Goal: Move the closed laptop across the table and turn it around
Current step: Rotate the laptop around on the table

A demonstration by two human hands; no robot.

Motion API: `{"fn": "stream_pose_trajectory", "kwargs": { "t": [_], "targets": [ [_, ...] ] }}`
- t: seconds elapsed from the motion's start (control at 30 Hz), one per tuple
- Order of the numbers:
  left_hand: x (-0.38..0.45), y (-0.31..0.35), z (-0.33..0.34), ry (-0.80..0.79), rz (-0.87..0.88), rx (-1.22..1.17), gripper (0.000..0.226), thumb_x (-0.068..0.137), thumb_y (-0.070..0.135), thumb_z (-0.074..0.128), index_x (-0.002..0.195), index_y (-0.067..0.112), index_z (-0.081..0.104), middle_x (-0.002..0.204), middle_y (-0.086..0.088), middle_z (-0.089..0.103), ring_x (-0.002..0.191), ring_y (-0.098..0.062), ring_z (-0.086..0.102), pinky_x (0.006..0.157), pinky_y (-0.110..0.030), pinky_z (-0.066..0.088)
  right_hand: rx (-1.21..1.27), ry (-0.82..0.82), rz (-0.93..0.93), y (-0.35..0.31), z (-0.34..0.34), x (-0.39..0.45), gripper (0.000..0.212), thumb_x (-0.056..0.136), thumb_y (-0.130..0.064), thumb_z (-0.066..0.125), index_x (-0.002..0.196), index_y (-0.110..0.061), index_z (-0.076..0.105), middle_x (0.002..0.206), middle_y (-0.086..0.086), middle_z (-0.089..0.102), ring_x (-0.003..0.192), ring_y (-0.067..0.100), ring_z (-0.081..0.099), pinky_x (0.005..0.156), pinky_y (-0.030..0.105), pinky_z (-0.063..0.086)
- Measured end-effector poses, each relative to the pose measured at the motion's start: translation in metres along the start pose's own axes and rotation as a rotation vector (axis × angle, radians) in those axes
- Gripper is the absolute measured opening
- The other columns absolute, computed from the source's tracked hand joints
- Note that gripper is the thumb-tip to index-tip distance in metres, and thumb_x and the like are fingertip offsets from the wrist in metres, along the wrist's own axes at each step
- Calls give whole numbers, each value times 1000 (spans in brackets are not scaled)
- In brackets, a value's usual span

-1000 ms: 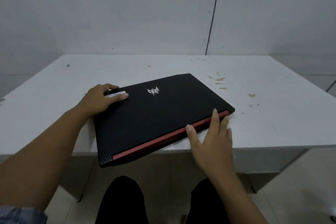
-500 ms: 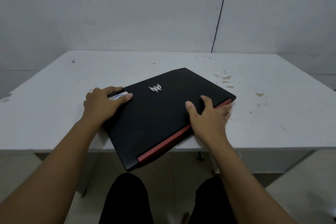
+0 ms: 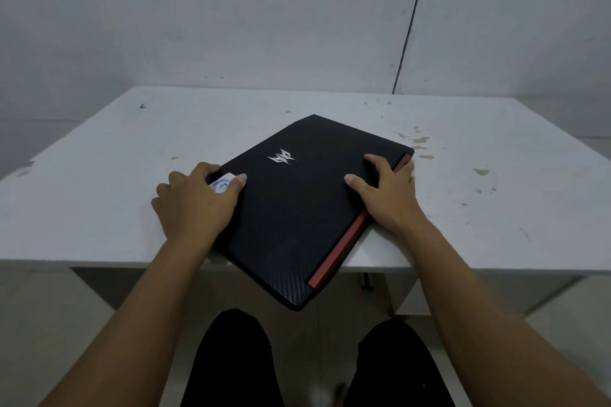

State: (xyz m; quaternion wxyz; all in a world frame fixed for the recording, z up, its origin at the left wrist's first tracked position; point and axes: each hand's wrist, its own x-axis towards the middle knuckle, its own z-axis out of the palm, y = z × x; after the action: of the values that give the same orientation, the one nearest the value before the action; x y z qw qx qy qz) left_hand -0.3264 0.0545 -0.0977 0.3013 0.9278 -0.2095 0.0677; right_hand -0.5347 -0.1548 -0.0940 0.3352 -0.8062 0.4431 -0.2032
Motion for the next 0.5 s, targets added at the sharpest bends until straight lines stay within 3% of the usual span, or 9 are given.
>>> {"fn": "stream_pose_trajectory", "kwargs": {
  "t": [0.17,0.33,0.5],
  "targets": [
    [39,9,5,-196,168,-54,69,84,78,54,130,27,62,126,-13,57,119,-33,55,96,-45,45,8,64,-41,-14,25,-58,94,74,-86,54,155,-43,35,168,15,5,151,39,17,120,52,23],
    [97,48,29,-443,305,-16,69,91,74,48,128,18,64,130,-9,63,117,-27,56,84,-35,37,-2,-49,-93,-25,42,-117,129,44,-105,55,156,-51,23,166,-2,-28,155,28,-9,123,53,16],
    [125,66,54,-552,343,92,68,90,79,42,112,15,53,111,-7,60,97,-25,54,75,-37,37,2,-204,-82,-26,34,-130,150,25,-103,64,156,-58,6,155,-12,-48,151,24,-30,123,60,9]
  ]
}}
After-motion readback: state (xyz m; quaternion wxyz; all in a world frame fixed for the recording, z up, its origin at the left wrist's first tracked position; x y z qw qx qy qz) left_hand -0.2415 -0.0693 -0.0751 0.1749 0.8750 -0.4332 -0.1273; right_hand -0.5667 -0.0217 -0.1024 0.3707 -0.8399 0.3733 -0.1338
